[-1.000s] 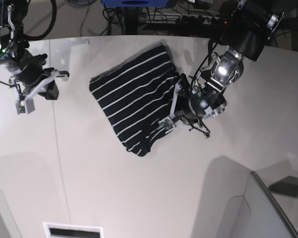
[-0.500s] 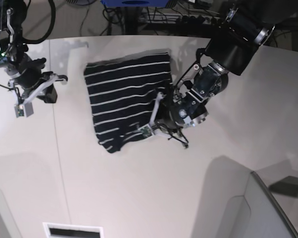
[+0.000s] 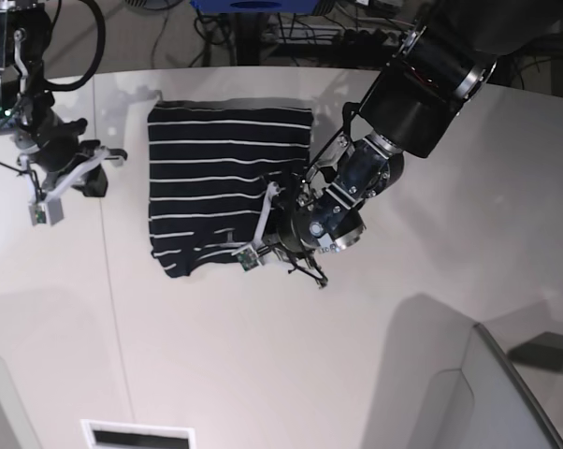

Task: Layout the t-shirt on the table in an organized manner, then fold the t-shirt properly
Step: 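Press and smooth the folded shirt's edge with the left gripper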

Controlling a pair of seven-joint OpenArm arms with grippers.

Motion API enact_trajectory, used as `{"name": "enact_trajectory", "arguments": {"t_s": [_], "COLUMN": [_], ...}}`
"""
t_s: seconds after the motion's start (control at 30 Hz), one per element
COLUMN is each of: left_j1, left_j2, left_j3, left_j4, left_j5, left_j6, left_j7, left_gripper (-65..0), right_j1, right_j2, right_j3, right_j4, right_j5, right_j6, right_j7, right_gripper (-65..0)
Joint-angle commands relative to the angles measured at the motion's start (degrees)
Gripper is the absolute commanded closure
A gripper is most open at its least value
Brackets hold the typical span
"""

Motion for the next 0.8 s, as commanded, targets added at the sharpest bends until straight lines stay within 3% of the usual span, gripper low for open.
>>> {"name": "enact_trajectory", "arguments": {"t_s": [0.0, 0.77], "left_j1": [-1.4, 2.5], "left_j2": [0.6, 0.2], "left_j3": [-0.2, -0.9], "left_j4": [0.8, 0.9], "left_j5": [-0.1, -0.3], "left_j6": [0.0, 0.3], "left_j7": [-0.7, -0.2], "left_gripper": [0.0, 0.0], "right_j1": [0.3, 0.8], "right_j2": [0.7, 1.7], "right_j3": [0.4, 0.4], "right_j4": [1.0, 0.9], "right_j5": [0.6, 0.6], "right_j6": [0.3, 0.3], "right_j7": [0.9, 0.9], "right_gripper": [-1.2, -1.1]}}
